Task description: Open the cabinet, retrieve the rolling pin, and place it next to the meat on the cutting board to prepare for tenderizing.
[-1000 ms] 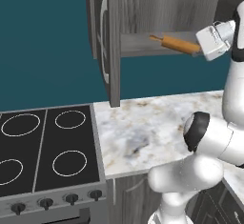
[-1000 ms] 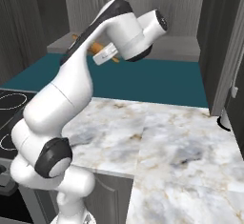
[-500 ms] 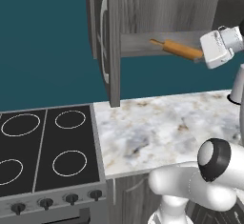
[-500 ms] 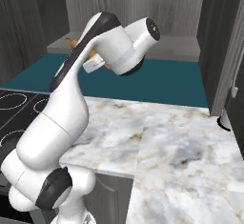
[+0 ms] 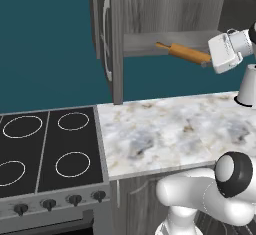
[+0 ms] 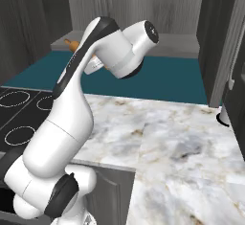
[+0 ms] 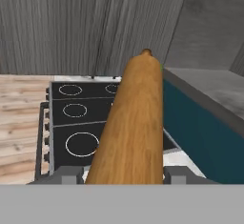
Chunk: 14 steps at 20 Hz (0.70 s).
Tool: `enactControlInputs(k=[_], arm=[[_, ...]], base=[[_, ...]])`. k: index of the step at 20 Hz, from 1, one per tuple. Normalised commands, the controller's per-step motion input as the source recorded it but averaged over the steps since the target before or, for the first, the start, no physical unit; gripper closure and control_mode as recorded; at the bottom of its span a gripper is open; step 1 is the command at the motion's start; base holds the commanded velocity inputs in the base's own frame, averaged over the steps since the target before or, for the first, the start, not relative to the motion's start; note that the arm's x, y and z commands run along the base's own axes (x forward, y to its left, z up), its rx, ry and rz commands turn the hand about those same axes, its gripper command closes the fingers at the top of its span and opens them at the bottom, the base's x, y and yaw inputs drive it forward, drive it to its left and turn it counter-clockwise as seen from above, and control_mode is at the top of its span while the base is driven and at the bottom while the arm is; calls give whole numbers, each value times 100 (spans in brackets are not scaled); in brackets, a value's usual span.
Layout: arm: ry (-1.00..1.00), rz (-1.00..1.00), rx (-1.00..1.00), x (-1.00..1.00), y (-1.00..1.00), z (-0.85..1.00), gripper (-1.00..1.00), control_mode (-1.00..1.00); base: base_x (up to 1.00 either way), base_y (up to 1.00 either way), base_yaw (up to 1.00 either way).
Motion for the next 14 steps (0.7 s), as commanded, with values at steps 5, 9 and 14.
enactControlInputs(k=[5, 9, 14], arm=[[0, 0, 0, 0, 0, 0, 100, 100], [0, 0, 0, 0, 0, 0, 100, 100], [0, 0, 0, 0, 0, 0, 100, 100]], base=[[-100, 0, -10], [-99, 4, -10], [-74, 26, -10]])
